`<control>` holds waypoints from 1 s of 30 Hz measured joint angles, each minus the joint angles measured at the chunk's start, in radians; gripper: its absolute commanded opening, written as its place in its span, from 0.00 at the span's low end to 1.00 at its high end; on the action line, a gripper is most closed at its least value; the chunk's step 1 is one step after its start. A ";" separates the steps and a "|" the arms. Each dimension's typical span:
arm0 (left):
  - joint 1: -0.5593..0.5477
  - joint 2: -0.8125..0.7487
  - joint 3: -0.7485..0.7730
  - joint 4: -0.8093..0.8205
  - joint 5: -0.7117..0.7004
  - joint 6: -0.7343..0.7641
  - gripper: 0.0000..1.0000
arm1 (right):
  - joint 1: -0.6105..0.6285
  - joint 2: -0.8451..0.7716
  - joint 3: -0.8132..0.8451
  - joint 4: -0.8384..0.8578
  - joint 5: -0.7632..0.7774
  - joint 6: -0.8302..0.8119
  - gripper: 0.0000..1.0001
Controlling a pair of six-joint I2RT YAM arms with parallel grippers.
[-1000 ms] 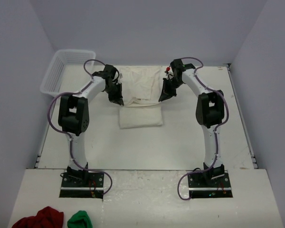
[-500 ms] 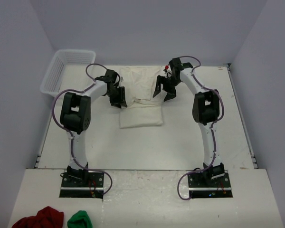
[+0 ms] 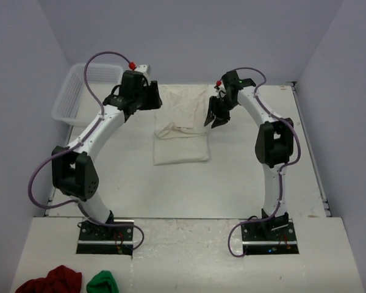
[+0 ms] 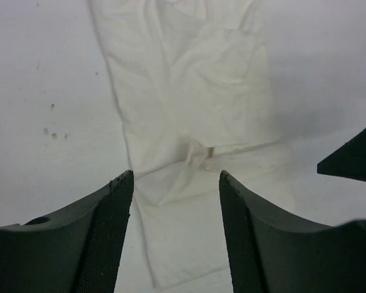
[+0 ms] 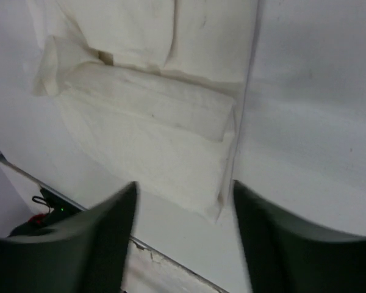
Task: Fold and stack the t-shirts
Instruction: Fold the folded rectangular tshirt in 1/3 of the way
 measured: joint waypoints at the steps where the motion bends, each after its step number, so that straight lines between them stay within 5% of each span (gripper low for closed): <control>1: -0.019 -0.033 -0.003 0.007 -0.009 0.002 0.52 | 0.002 -0.037 -0.044 0.002 0.007 -0.004 0.13; 2: -0.039 -0.059 -0.010 0.012 -0.017 0.002 0.41 | 0.005 -0.066 -0.074 0.000 0.011 -0.003 0.00; 3: -0.066 -0.082 -0.022 0.018 -0.027 0.004 0.10 | 0.008 -0.096 -0.106 0.006 0.012 -0.002 0.00; 4: -0.092 -0.098 -0.042 0.027 -0.030 0.002 0.00 | 0.010 -0.119 -0.129 0.007 0.012 0.000 0.00; 15: -0.174 0.077 -0.233 -0.025 0.033 -0.072 0.00 | 0.055 -0.055 -0.195 0.120 0.011 0.010 0.00; 30: -0.184 0.127 -0.259 0.014 0.088 -0.099 0.00 | 0.100 0.032 -0.190 0.159 0.002 0.035 0.00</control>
